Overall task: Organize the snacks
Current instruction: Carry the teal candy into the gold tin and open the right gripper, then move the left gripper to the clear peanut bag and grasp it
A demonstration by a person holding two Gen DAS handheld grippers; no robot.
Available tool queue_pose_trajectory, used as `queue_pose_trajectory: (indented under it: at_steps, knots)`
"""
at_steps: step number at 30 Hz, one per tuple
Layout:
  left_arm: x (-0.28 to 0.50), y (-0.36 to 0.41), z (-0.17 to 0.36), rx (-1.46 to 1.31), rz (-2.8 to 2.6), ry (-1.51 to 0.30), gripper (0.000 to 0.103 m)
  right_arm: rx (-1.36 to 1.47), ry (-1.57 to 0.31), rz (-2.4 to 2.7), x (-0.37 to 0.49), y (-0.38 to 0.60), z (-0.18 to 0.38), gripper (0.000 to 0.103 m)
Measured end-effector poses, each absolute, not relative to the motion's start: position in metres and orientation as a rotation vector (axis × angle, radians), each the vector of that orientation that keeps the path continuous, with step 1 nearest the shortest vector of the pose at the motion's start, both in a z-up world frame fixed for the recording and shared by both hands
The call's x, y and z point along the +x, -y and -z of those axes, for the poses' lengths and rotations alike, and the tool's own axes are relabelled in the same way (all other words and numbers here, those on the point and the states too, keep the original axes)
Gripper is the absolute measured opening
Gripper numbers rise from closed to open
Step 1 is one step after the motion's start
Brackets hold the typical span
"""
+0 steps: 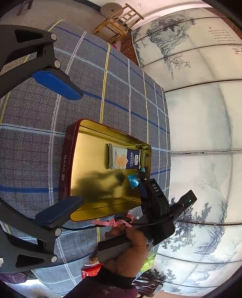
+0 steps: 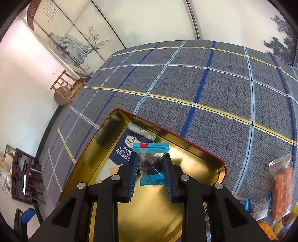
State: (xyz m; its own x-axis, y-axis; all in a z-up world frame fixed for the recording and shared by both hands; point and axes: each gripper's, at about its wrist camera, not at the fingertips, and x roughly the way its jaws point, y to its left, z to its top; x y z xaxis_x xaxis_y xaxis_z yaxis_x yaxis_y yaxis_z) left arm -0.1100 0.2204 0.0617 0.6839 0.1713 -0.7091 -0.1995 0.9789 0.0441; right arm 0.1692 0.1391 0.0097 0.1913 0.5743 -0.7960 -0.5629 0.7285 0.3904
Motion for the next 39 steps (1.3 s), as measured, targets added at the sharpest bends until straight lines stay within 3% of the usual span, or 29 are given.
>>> queue_pose_trajectory:
  at_steps: [27,33,39]
  knots:
    - [-0.111,-0.215,-0.059,0.004,-0.271,-0.822,0.102,0.114,-0.987,-0.845,0.159,-0.134,-0.043,0.034]
    - [-0.114,-0.203,-0.065,0.039,-0.257,-0.796,0.102,0.217,-0.913,-0.878,0.132,-0.081,-0.064,0.04]
    - [-0.113,-0.177,-0.075,0.046,-0.116,-0.797,0.102,0.205,-0.781,-0.795,0.072,0.033,-0.073,0.051]
